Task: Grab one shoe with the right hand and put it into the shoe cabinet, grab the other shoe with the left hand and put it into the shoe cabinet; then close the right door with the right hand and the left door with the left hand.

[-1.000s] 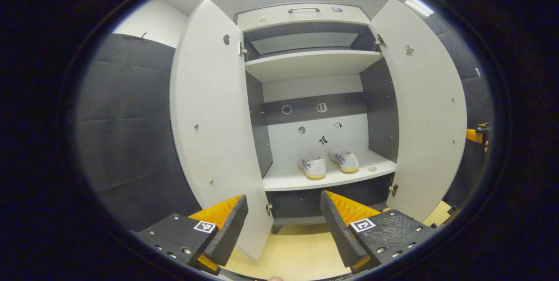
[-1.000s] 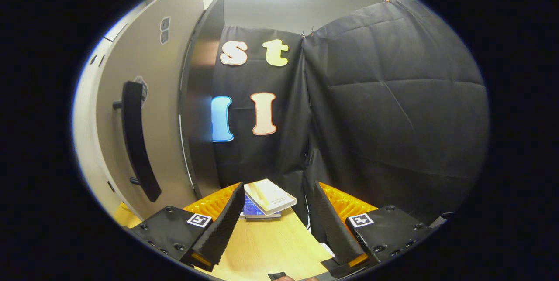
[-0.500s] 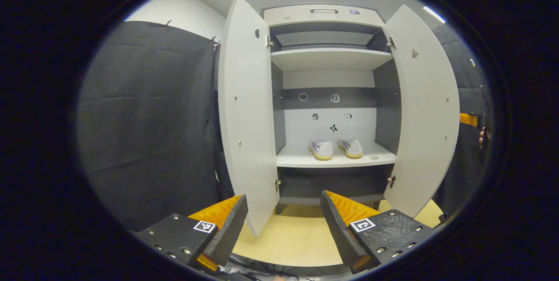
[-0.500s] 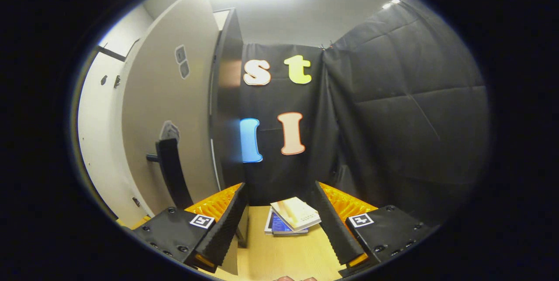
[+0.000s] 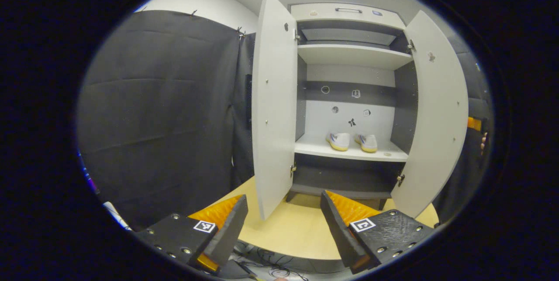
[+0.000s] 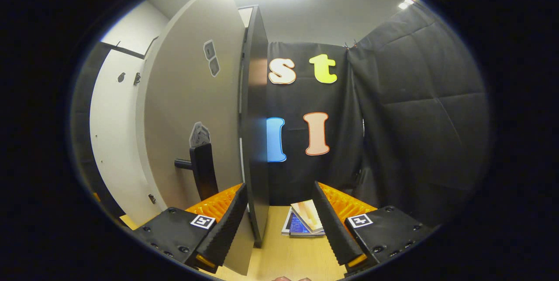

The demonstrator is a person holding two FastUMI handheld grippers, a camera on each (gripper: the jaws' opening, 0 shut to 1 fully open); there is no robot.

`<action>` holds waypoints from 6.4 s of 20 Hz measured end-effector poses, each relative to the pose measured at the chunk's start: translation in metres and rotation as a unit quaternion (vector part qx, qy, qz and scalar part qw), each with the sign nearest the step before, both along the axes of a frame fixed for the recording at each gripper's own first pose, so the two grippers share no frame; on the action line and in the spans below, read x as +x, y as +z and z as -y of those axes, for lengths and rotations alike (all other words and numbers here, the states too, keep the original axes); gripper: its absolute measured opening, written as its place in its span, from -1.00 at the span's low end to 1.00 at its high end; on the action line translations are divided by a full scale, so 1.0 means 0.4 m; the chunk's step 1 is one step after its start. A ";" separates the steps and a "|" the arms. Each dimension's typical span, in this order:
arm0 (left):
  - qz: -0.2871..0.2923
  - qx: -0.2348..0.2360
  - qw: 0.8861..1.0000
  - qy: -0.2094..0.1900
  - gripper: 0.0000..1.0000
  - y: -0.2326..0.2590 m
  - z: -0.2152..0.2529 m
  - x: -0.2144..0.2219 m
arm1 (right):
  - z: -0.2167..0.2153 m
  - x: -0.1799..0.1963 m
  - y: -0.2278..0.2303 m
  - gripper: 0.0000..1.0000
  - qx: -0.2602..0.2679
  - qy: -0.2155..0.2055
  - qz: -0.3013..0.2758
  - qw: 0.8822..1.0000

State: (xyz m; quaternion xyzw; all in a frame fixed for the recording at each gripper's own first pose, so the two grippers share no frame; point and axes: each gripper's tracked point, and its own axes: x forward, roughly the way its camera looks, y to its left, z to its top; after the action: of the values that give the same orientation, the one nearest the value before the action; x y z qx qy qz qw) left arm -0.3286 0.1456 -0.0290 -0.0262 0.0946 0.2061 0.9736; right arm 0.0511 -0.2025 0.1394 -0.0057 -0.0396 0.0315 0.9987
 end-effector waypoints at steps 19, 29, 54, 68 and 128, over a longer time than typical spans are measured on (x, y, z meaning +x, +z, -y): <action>-0.005 0.025 0.998 0.061 1.00 0.028 -0.117 -0.078 | -0.215 0.027 -0.007 0.88 0.028 0.046 0.013 0.998; 0.025 0.007 0.999 0.045 1.00 0.050 -0.391 0.007 | -0.425 0.068 -0.012 0.87 0.088 0.033 -0.018 0.995; 0.149 0.052 0.971 -0.179 1.00 0.353 -0.610 0.408 | -0.297 -0.102 -0.185 0.96 0.013 -0.127 -0.044 0.991; 0.102 0.031 0.966 -0.237 0.89 0.359 -0.337 0.495 | -0.287 -0.040 -0.233 0.96 0.036 -0.120 -0.079 0.989; 0.068 -0.022 0.990 -0.122 0.88 0.120 -0.382 0.233 | -0.595 0.036 -0.226 0.96 0.016 0.000 -0.122 0.992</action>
State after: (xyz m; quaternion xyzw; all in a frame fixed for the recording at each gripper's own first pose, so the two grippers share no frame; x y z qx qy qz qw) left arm -0.2355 0.2982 0.0189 -0.0502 0.0348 0.0810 0.9948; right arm 0.0654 0.0354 0.0491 0.0146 0.0824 0.0309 0.9960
